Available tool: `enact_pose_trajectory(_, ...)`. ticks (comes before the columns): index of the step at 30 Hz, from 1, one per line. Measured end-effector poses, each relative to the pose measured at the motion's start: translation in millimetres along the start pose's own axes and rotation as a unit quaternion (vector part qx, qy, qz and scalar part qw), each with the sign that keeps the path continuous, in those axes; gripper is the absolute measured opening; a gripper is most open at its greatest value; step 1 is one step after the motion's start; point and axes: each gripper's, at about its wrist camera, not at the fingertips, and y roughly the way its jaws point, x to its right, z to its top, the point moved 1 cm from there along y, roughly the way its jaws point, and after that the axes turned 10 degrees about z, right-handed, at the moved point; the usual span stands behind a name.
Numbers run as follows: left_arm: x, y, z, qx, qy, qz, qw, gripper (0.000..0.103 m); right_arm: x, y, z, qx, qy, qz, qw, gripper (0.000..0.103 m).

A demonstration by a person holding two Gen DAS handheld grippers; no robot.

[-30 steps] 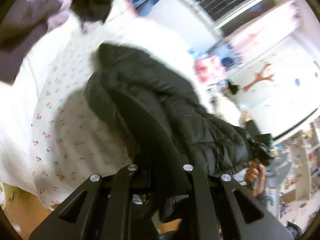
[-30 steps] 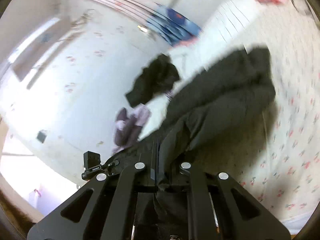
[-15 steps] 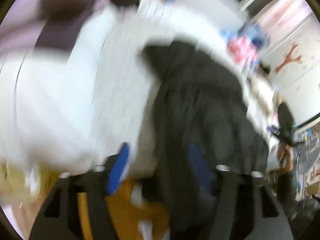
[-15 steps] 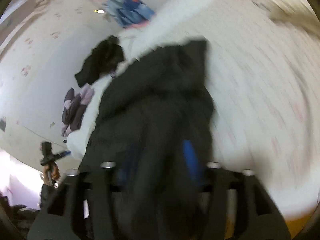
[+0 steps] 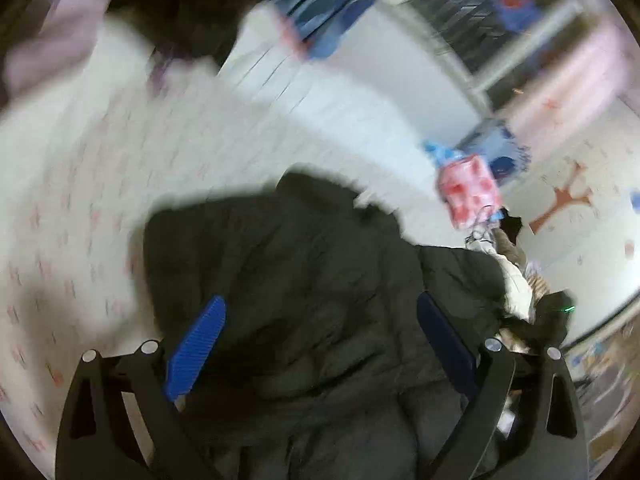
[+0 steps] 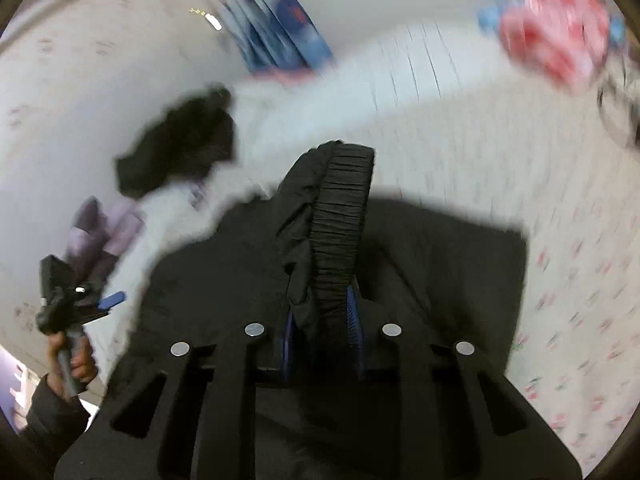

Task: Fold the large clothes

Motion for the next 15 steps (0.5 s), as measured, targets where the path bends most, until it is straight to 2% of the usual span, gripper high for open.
enact_pose_trajectory(1,9.5,-0.5,3.7,0.014,0.018,0.0,0.9997,0.093,-2.6,-14.6,3.7,0.02,-0.003,0.002,1.0,0.021)
enact_pose_trajectory(2,14.4,-0.7,4.2,0.023,0.03,-0.002,0.9993,0.094,-2.7,-30.5,2.6,0.031,-0.011,-0.017,0.999,0.021)
enact_pose_trajectory(3,19.7,8.7,1.7,0.017,0.04,-0.005,0.9991,0.096,5.9,-32.3,0.5,0.029,-0.016,-0.046,0.998,0.021)
enact_pose_trajectory(4,21.4,24.9,-2.8,-0.006,0.046,0.002,0.9989,0.096,24.7,-24.5,-5.5,0.014,0.002,-0.066,0.998,0.021)
enact_pose_trajectory(5,21.3,44.3,-3.0,-0.03,0.051,0.013,0.9982,0.096,42.8,-11.0,-13.4,-0.013,0.025,-0.072,0.997,0.022)
enact_pose_trajectory(6,20.1,69.4,-11.4,-0.065,0.058,0.032,0.9957,0.096,63.0,8.8,-26.3,-0.066,0.045,-0.085,0.993,0.023)
enact_pose_trajectory(7,16.8,96.5,-24.1,-0.107,0.078,0.066,0.989,0.096,83.3,30.5,-45.3,-0.115,0.064,-0.092,0.987,0.03)
enact_pose_trajectory(8,15.8,110.5,-31.5,-0.127,0.092,0.095,0.983,0.096,89.4,34.7,-53.4,-0.122,0.075,-0.084,0.986,0.031)
enact_pose_trajectory(9,18.8,111.2,-34.8,-0.133,0.101,0.106,0.9803,0.096,89.3,29.2,-54.3,-0.112,0.078,-0.082,0.987,0.032)
enact_pose_trajectory(11,26.3,91.9,-26.4,-0.105,0.094,0.075,0.9871,0.096,72.6,4.7,-46.1,-0.059,0.045,-0.116,0.991,0.039)
enact_pose_trajectory(13,32.3,75.4,-15.8,-0.079,0.094,0.059,0.9907,0.096,52.3,-17.5,-32.6,0.0,0.003,-0.152,0.988,0.044)
enact_pose_trajectory(15,34.2,71.4,-4.7,-0.061,0.092,0.045,0.9929,0.096,30.5,-25.7,-17.7,0.049,-0.037,-0.124,0.99,0.049)
